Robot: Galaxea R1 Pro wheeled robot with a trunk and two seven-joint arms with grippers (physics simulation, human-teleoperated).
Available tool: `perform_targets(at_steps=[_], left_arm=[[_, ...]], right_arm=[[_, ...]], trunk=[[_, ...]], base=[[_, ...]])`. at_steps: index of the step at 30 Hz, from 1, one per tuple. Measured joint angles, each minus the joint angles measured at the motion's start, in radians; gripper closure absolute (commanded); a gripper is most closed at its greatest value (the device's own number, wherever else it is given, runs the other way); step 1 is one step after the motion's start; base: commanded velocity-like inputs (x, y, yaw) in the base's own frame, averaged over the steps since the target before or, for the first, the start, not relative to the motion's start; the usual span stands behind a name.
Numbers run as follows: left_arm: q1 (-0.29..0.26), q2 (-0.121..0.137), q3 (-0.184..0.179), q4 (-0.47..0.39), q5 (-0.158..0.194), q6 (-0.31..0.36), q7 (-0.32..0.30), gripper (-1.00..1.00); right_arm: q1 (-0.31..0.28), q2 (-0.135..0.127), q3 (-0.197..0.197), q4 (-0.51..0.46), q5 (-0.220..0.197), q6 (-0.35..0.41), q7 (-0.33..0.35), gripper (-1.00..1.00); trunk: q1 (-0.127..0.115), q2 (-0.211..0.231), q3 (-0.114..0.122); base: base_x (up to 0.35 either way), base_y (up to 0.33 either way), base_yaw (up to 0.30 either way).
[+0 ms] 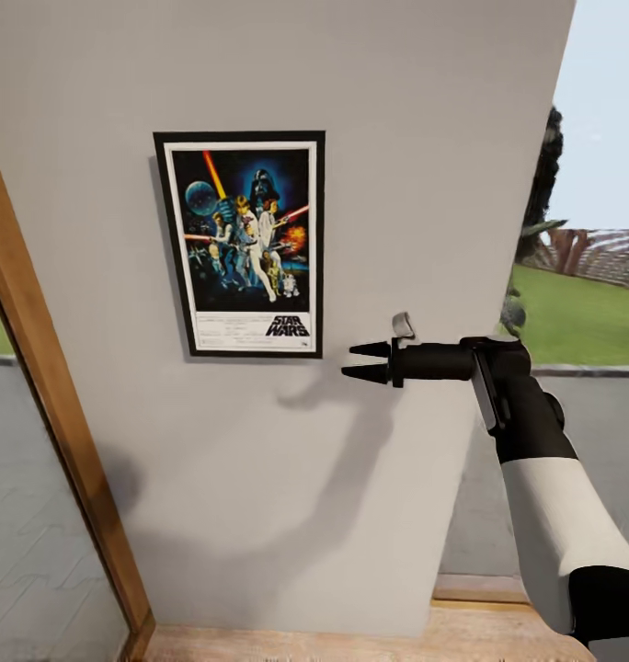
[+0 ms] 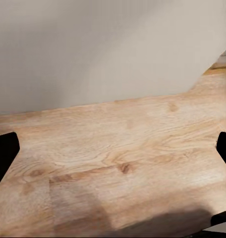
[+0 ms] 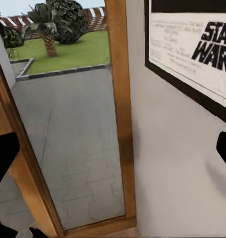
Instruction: Pick up the poster from the kitchen countertop and hang it on one of the wall nails in the kitchen.
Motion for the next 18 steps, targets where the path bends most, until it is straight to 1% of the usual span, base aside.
perform_targets(at_steps=[5,6,7,8,10,11,12,13,14,15,18], left_arm=[[0.000,0.000,0.000,0.000,0.000,0.000,-0.001,-1.00],[0.000,0.000,0.000,0.000,0.001,0.000,-0.001,-1.00],[0.000,0.001,0.004,-0.002,0.003,-0.002,-0.006,-1.00],[0.000,0.001,0.005,-0.002,0.004,-0.002,-0.007,-1.00],[0.000,0.001,0.006,-0.002,0.006,-0.002,-0.008,-1.00],[0.000,0.002,0.013,-0.002,0.009,-0.001,-0.010,-1.00],[0.000,0.002,0.016,-0.002,0.009,0.000,-0.010,-1.00],[0.000,0.003,0.022,-0.001,0.010,0.000,-0.010,-1.00],[0.000,0.003,0.026,-0.001,0.010,0.000,-0.010,-1.00],[0.000,0.003,0.033,0.000,0.010,0.001,-0.011,-1.00],[0.000,0.002,0.044,0.001,0.010,0.002,-0.011,-1.00]], right_arm=[[0.003,0.000,0.000,0.001,-0.003,0.000,0.001,-1.00],[0.022,0.000,-0.003,-0.001,-0.004,-0.001,0.000,-1.00],[0.114,-0.001,-0.108,-0.007,-0.009,-0.012,0.003,-1.00],[0.182,-0.001,-0.146,-0.008,-0.009,-0.022,0.005,-1.00],[0.219,-0.001,-0.174,-0.011,-0.010,-0.047,0.006,-1.00],[0.312,-0.002,-0.247,-0.019,-0.009,-0.153,0.007,-1.00],[0.407,-0.003,-0.271,-0.018,-0.008,-0.178,0.006,-1.00],[0.440,-0.004,-0.312,-0.016,-0.006,-0.216,0.006,-1.00],[0.467,-0.005,-0.332,-0.015,-0.005,-0.234,0.005,-1.00],[0.518,-0.006,-0.365,-0.007,-0.002,-0.265,0.003,-1.00],[0.604,-0.008,-0.412,0.025,0.000,-0.310,0.001,-1.00]], trunk=[[0.000,0.000,0.000],[0.000,0.000,0.000],[-0.001,-0.001,0.000],[0.000,0.000,0.000],[0.000,0.000,0.000],[-0.001,0.000,0.000],[0.000,0.000,0.000],[-0.001,0.000,0.000],[-0.001,0.000,0.000],[-0.001,0.000,0.000],[-0.001,0.000,0.000]], base=[[-0.323,-0.093,0.000],[-0.128,-0.028,0.000],[-0.082,-0.018,0.000],[-0.065,-0.014,0.000],[-0.035,-0.008,0.000],[-0.014,-0.003,0.000],[-0.009,-0.002,0.000],[-0.007,-0.002,0.000],[-0.004,-0.001,0.000],[-0.004,-0.001,0.000],[-0.002,0.000,0.000]])
